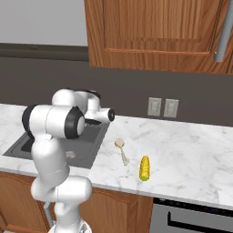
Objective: Turn on the sink faucet. Then move the corn from the counter to the sink. Turn off the sink. Move the vegetable from the sink to the pot next to the stove. Finally move the pot to the front right burner.
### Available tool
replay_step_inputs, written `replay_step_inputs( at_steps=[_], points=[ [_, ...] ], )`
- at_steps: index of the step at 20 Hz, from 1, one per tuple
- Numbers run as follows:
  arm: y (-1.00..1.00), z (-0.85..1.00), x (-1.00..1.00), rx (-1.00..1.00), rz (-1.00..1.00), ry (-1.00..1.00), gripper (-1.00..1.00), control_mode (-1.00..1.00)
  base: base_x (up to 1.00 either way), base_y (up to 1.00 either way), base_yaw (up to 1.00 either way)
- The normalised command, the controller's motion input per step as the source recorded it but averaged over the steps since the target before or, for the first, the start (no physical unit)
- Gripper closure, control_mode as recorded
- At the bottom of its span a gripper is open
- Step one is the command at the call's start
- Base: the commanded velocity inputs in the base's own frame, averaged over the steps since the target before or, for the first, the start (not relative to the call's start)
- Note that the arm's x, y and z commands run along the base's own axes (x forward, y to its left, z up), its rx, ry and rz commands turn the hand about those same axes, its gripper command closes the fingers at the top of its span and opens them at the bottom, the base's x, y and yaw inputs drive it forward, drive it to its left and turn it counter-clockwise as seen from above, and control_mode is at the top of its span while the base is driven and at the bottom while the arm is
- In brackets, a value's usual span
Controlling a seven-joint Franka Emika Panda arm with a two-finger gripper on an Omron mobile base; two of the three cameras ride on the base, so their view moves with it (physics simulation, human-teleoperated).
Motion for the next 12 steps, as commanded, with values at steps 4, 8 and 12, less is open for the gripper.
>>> replay_step_inputs(
  at_steps=[4,8,12],
  points=[
    [0.47,-0.19,0.36,0.02,0.0,0.0,-1.0,-1.0,0.0,0.0,0.0],
    [0.26,-0.13,0.28,0.0,0.0,0.0,-1.0,-1.0,0.0,0.0,0.0],
    [0.02,-0.1,0.37,0.0,0.0,0.0,-1.0,-1.0,0.0,0.0,0.0]
  ],
)
